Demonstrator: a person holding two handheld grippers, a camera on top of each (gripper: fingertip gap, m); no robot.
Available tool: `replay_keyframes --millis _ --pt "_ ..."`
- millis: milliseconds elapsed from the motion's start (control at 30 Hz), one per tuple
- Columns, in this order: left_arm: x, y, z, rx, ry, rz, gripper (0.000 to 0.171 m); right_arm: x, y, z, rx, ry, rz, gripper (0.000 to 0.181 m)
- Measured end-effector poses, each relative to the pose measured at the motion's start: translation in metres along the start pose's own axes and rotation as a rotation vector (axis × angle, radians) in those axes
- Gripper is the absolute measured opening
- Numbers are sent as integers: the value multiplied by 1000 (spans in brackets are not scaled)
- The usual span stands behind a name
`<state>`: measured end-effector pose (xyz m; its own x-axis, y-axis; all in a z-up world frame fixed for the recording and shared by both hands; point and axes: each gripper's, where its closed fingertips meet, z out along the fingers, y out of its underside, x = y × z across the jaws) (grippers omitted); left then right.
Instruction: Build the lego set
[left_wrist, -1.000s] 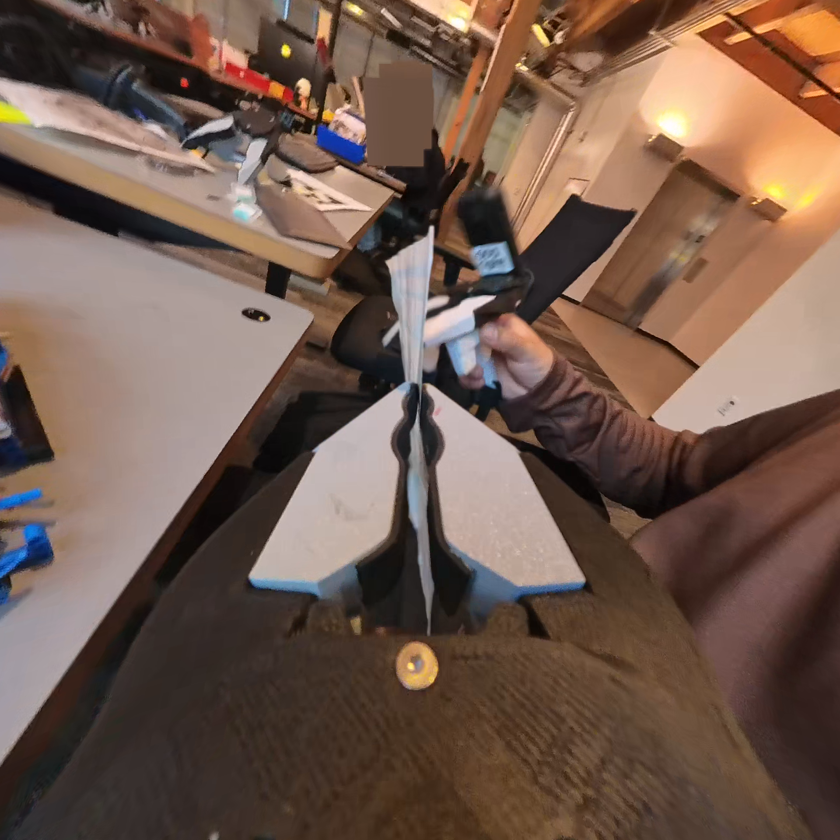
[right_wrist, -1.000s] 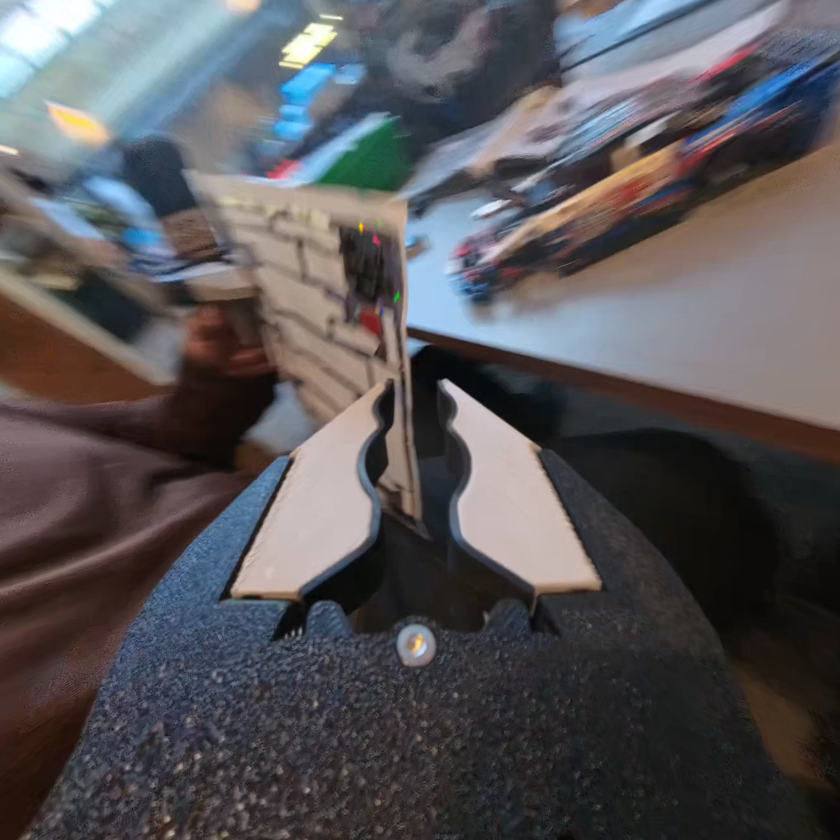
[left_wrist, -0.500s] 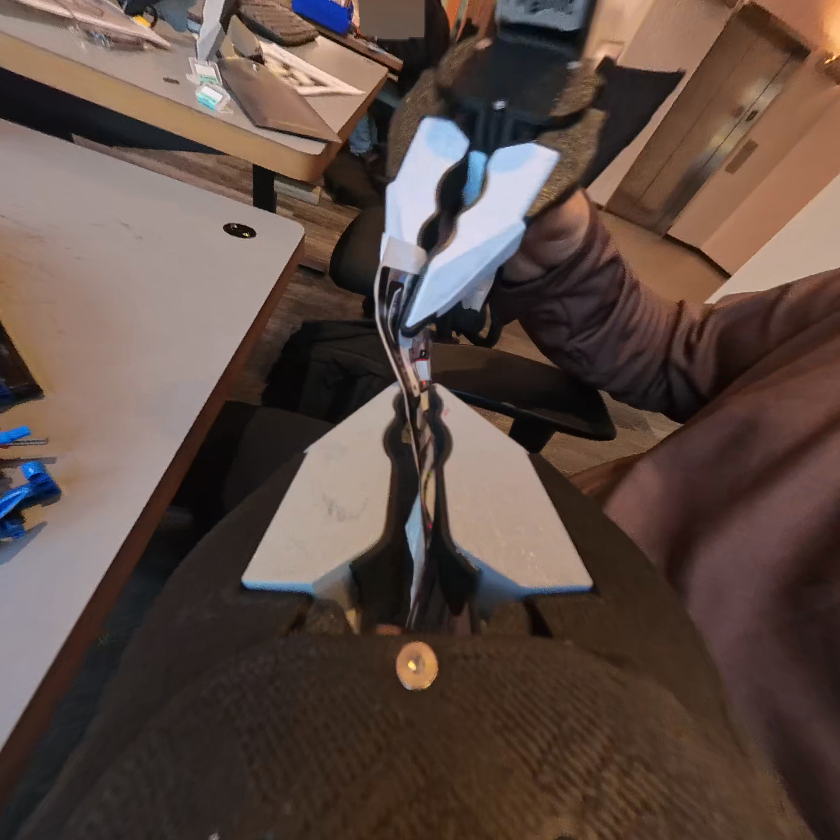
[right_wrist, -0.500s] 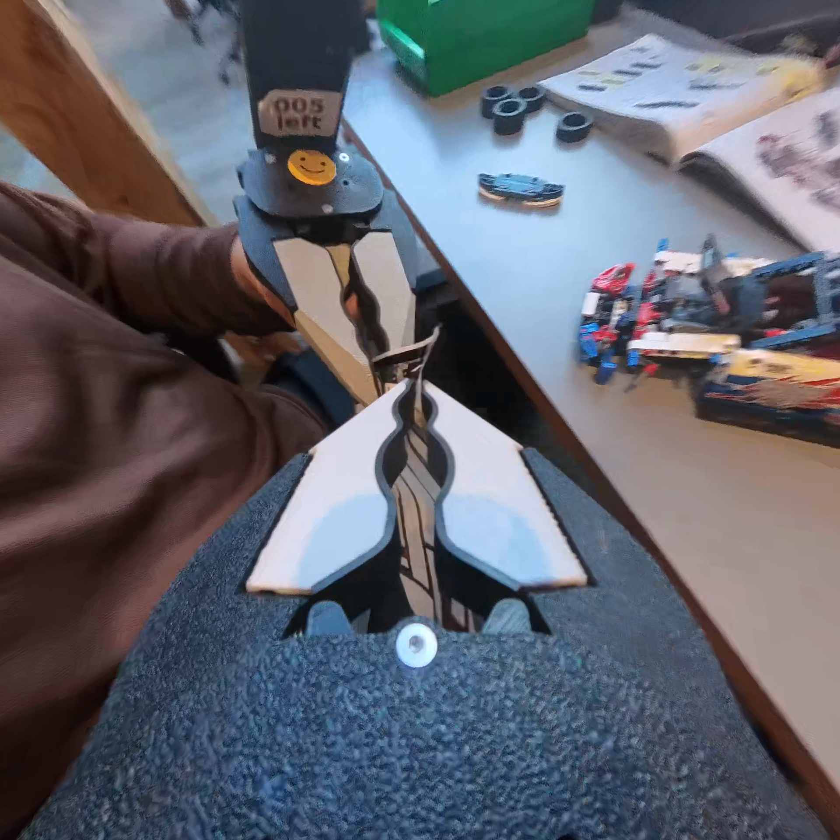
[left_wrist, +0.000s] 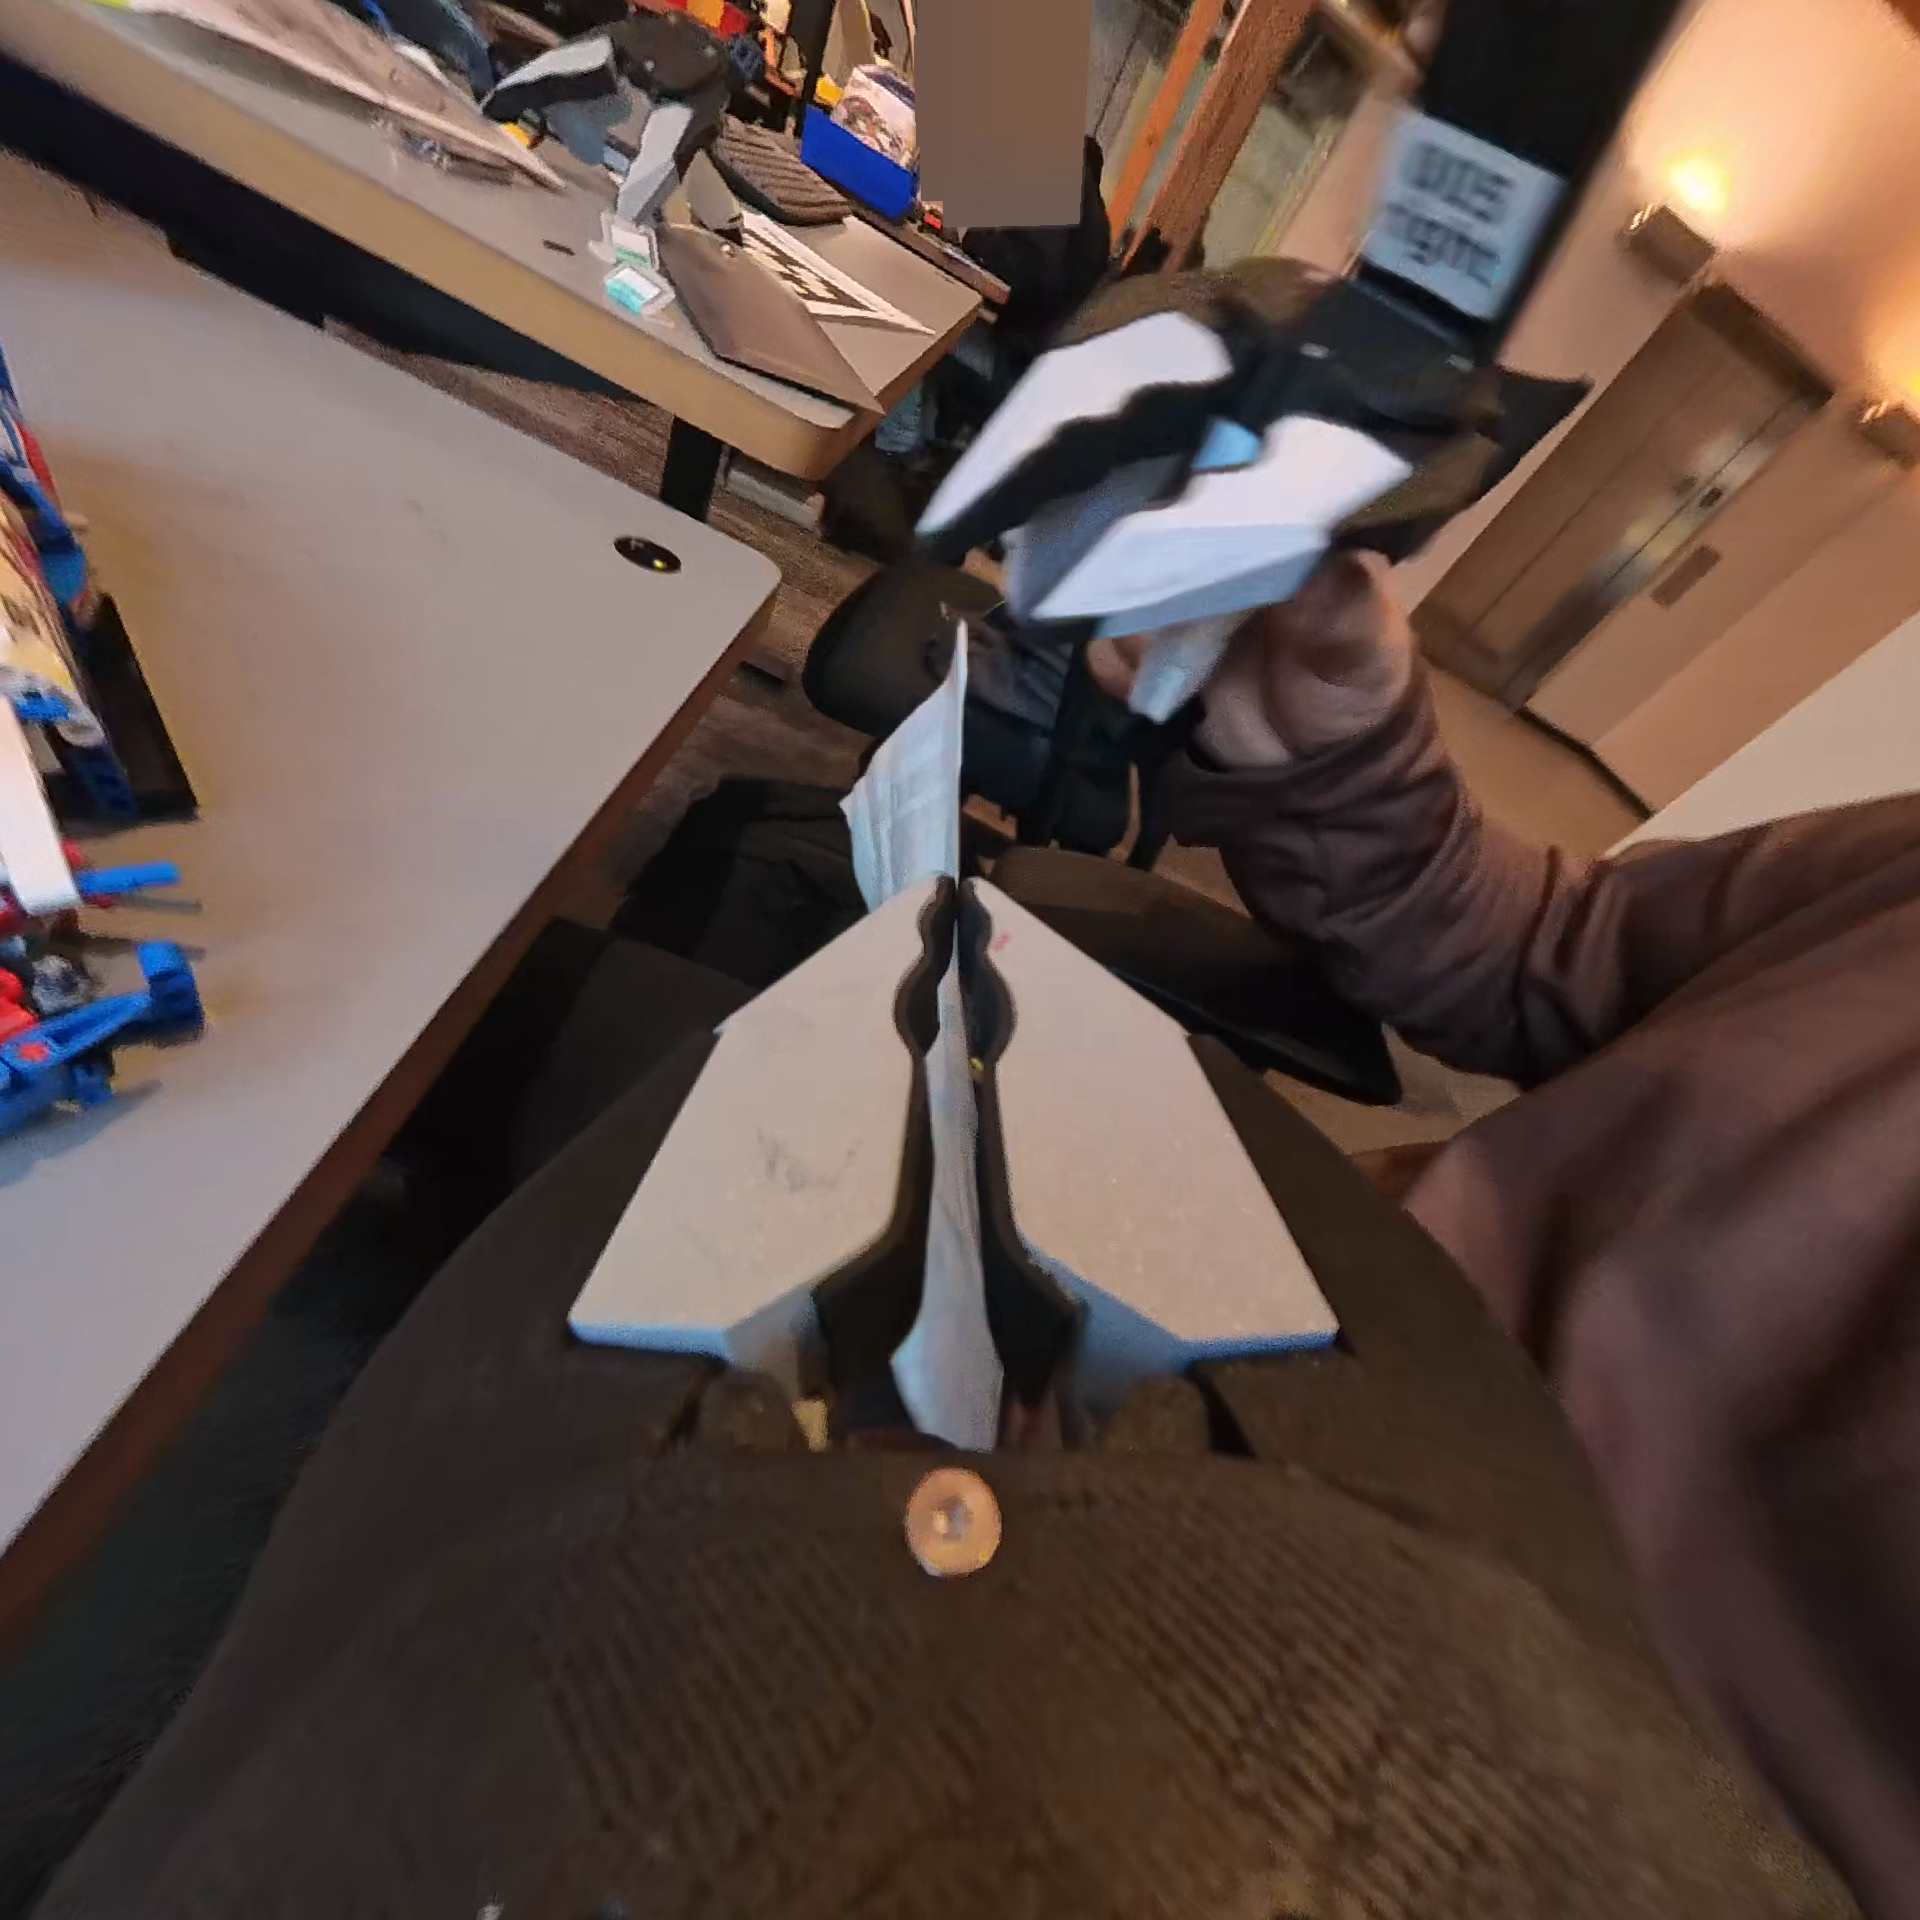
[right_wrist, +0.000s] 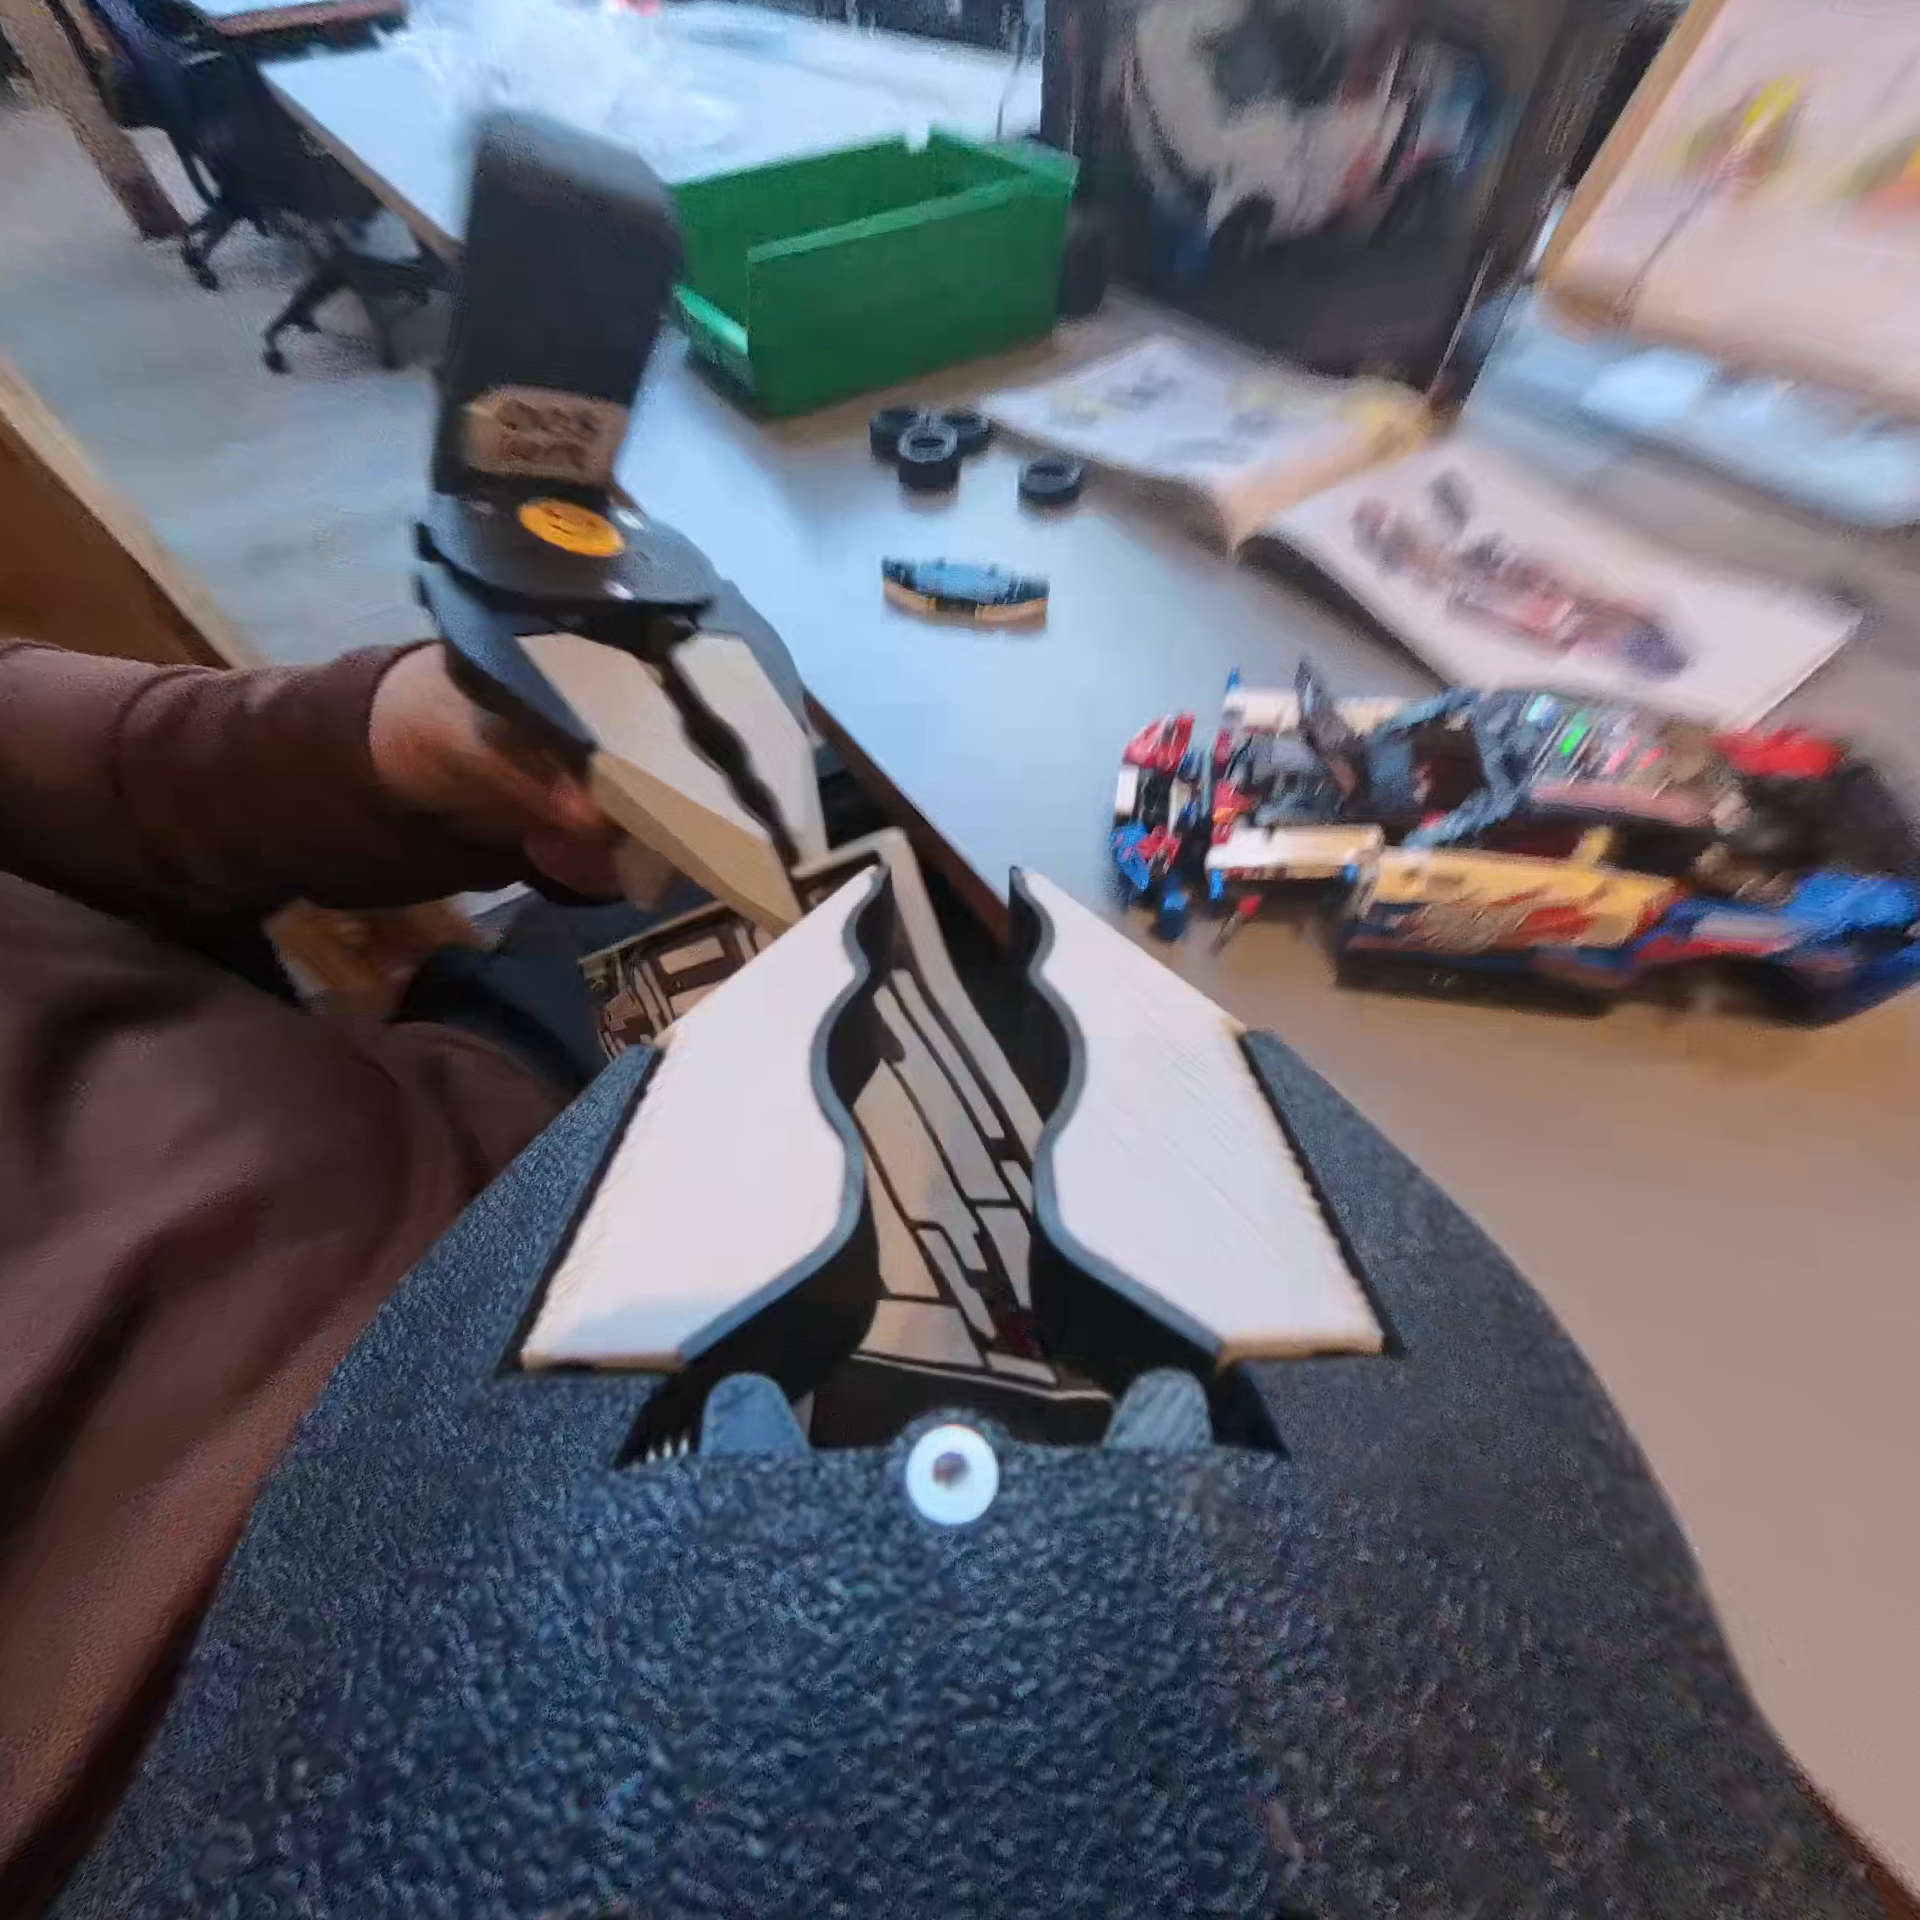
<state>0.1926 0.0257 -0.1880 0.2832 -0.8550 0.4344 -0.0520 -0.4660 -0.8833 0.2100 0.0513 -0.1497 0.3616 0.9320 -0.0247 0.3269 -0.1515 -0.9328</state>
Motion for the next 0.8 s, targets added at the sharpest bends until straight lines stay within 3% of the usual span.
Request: replay_keyframes --millis 100,300,500,667,800 --pt "-2 11 4 -7 30 -98 0 -31 4 -3 -13 3 -221 0" --pt "11 16 9 3 87 -102 0 -36 44 16 -180 33 -372 1" --pt "24 26 5 -55 169 -43 0 -48 52 15 -158 -35 -495 3" --pt "16 31 4 -84 180 -90 0 -57 63 18 -179 -67 -544 35" --pt "6 36 3 -105 144 -132 0 -50 44 9 -85 -43 -485 38"
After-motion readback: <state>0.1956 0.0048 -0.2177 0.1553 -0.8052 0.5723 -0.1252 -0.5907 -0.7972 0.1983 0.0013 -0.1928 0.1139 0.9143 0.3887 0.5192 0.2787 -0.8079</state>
